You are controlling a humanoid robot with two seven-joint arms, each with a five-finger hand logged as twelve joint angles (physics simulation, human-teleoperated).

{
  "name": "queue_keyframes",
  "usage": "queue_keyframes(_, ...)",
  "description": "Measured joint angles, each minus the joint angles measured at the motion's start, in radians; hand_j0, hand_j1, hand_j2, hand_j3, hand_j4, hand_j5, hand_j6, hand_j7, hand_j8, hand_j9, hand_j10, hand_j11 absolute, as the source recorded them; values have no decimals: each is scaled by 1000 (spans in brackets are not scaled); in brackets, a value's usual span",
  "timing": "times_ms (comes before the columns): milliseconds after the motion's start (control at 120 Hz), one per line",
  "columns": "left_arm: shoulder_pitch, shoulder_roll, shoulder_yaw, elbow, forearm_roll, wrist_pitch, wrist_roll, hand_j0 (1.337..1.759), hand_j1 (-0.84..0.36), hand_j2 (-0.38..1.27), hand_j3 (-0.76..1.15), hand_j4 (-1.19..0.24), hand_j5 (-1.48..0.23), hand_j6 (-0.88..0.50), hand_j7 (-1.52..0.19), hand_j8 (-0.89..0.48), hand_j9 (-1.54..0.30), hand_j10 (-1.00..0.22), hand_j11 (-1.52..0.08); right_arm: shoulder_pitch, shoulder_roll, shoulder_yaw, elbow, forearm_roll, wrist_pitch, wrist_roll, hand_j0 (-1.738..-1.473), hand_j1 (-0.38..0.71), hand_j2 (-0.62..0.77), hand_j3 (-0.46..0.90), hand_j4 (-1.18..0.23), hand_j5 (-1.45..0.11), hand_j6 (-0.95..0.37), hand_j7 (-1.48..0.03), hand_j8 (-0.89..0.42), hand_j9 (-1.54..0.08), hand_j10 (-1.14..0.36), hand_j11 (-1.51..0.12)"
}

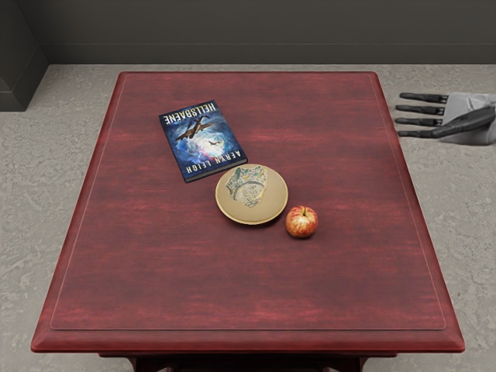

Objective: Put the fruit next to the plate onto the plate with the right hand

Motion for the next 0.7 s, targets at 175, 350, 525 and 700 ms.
queue_keyframes(175, 1, 0, -1, 0, 0, 0, 0, 1658, 349, 0, 0, -1, 0, -1, 0, -1, 0, 0, 0, 3, -4, -6, -1, 1, 0, 0, -1658, -349, 0, 0, 0, 1, 5, 0, 4, 0, 3, 0)
queue_keyframes(350, 2, 0, -2, 0, -1, 0, 0, 1658, 349, 0, 0, -1, 0, -1, 0, -1, 0, 0, 0, 19, 2, -26, 21, -62, 0, 0, -1658, -349, 0, 0, 0, 1, 5, 0, 4, 0, 3, 0)
queue_keyframes(525, 20, 0, -3, 0, -1, 0, 0, 1658, 349, 0, 0, -1, 0, -1, 0, -1, 0, 0, 0, 53, -2, -36, 279, -285, 0, 0, -1658, -349, 0, 0, 0, 0, 4, 0, 3, 0, 2, 0)
queue_keyframes(700, 21, 0, -3, 0, 0, 0, 0, 1658, 349, 0, 0, -1, 0, -1, 0, -1, 0, 0, 0, 73, -72, -44, 543, -518, -90, 0, -1658, -349, 0, 0, 0, 0, 1, 0, 1, 0, 1, 0)
